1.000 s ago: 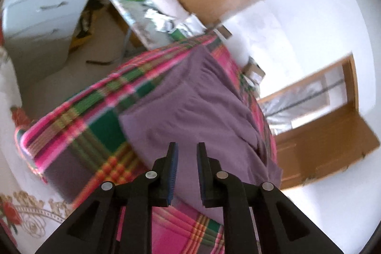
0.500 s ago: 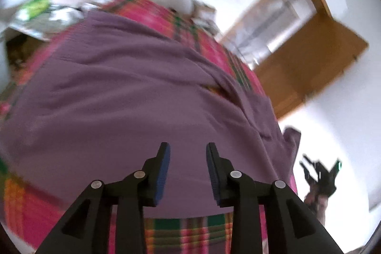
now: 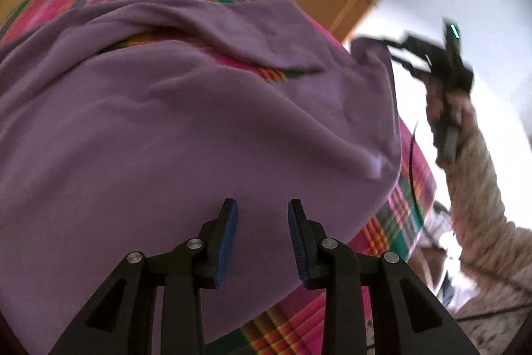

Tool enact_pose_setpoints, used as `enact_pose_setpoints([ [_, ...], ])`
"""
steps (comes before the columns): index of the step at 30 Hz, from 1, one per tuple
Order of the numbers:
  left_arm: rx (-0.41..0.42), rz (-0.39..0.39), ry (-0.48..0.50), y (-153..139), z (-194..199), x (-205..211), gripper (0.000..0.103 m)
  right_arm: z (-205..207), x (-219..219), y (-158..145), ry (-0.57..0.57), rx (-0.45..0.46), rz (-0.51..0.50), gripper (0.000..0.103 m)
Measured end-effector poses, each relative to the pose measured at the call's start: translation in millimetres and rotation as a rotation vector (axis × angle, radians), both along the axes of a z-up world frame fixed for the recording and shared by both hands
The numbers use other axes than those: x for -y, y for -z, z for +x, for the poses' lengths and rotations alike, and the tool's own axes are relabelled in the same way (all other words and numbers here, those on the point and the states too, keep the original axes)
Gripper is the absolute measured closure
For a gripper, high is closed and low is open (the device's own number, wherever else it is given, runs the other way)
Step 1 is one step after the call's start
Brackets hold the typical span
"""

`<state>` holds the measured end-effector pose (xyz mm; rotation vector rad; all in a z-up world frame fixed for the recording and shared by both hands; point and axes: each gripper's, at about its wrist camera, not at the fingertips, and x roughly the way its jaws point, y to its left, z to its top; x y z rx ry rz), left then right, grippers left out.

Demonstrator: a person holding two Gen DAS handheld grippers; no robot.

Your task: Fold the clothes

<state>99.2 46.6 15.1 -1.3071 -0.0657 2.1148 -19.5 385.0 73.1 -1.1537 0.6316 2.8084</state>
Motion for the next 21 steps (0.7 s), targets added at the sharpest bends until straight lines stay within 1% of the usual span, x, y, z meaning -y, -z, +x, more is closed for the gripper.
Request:
enact_pose_setpoints([
  [2, 0.005, 0.001, 0.018, -1, -1, -4, 0.070, -14, 3, -1, -0.016, 0.035, 0.046, 0.062],
  [5, 0.014, 0.012, 0.015, 0, -5, -7, 0.071, -28, 7, 1, -0.039, 0.077, 0.094, 0.063],
  [6, 0.016, 0.014, 0.014, 0, -4, -7, 0.071, -31, 8, 1, -0.047, 0.095, 0.103, 0.074],
  [7, 0.019, 0.018, 0.014, 0, -4, -7, 0.071, -31, 8, 2, -0.053, 0.106, 0.116, 0.089],
  [10, 0.024, 0.021, 0.015, 0, -7, -11, 0.071, -23, 6, 1, -0.057, 0.094, 0.145, 0.096],
  [15, 0.020, 0.017, 0.026, -1, -5, -17, 0.071, 0, -14, -7, -0.013, 0.030, 0.107, 0.096],
  [21, 0.036, 0.039, 0.008, -1, -6, -16, 0.071, 46, -46, -10, 0.067, -0.031, 0.047, 0.096],
])
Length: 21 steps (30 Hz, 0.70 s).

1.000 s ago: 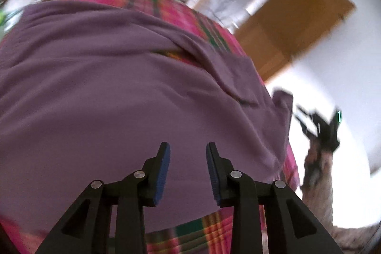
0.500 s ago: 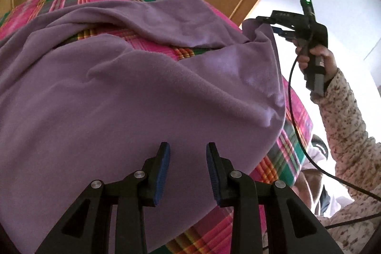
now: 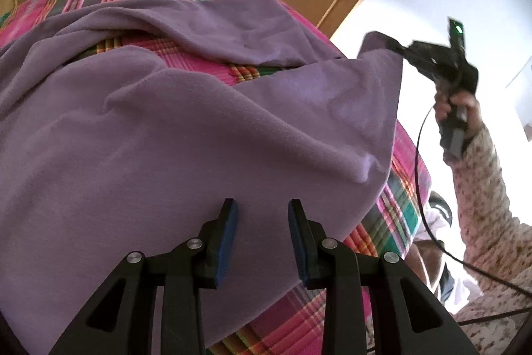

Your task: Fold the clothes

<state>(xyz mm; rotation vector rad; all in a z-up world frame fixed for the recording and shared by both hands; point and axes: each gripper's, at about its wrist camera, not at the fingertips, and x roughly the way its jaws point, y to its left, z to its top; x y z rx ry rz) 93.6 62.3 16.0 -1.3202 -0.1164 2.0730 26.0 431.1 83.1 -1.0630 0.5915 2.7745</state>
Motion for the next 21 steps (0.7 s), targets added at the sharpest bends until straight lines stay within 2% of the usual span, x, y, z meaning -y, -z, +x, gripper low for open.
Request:
enact_pose_setpoints([
  [8, 0.021, 0.017, 0.034, 1, 1, -9, 0.071, 63, -28, 14, 0.109, -0.050, -0.082, 0.096],
  [21, 0.042, 0.042, 0.025, 1, 1, -11, 0.071, 140, -54, 79, 0.225, -0.036, -0.232, 0.096],
])
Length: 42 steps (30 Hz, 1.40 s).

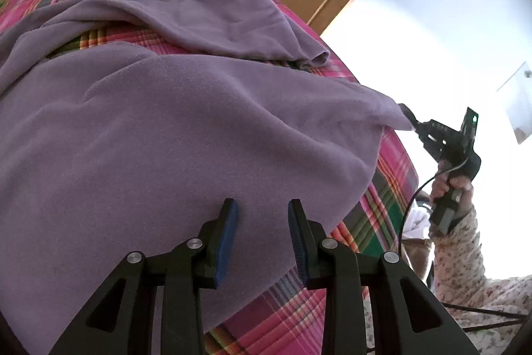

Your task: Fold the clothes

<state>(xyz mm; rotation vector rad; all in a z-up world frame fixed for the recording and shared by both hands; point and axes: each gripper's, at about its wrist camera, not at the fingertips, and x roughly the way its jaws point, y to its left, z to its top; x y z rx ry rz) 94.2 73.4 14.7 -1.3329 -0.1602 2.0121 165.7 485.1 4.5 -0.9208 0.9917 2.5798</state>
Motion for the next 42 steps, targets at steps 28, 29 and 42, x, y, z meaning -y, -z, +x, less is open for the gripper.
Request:
enact_pose_setpoints([
  [28, 0.031, 0.048, -0.014, 2, -5, -7, 0.070, -31, 24, 6, -0.203, 0.114, -0.006, 0.072],
  [29, 0.033, 0.052, -0.015, 2, -6, -7, 0.070, -28, 29, 6, -0.206, 0.113, 0.011, 0.072],
  [42, 0.034, 0.064, -0.025, 3, -9, -9, 0.070, -42, 43, 4, -0.261, 0.158, 0.143, 0.071],
])
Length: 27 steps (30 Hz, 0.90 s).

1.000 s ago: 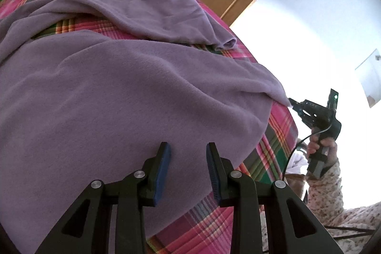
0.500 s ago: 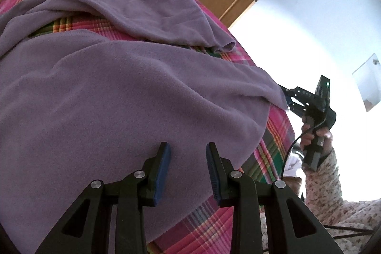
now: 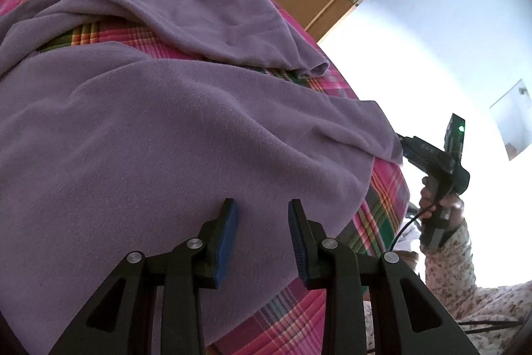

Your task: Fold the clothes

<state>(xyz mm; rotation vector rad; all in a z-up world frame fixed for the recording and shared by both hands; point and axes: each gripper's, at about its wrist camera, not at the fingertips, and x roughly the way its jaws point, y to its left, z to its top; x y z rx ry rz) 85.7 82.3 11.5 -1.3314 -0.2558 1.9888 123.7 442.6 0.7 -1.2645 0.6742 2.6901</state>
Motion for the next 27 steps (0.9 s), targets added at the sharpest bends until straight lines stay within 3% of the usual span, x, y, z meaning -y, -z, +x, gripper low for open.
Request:
enact_pose_setpoints([
  [3, 0.000, -0.004, 0.002, 0, 0, -1, 0.070, -11, -2, 3, -0.015, -0.008, -0.017, 0.074],
  [7, -0.010, -0.018, 0.010, -2, 1, -2, 0.070, -14, -3, -2, -0.006, -0.040, 0.017, 0.098],
  [20, -0.008, -0.012, 0.012, -2, 1, 0, 0.070, -54, -34, -31, 0.128, -0.106, 0.124, 0.099],
  [27, -0.003, 0.004, 0.006, -1, 1, 1, 0.070, -97, -30, -18, 0.117, -0.007, 0.174, 0.099],
])
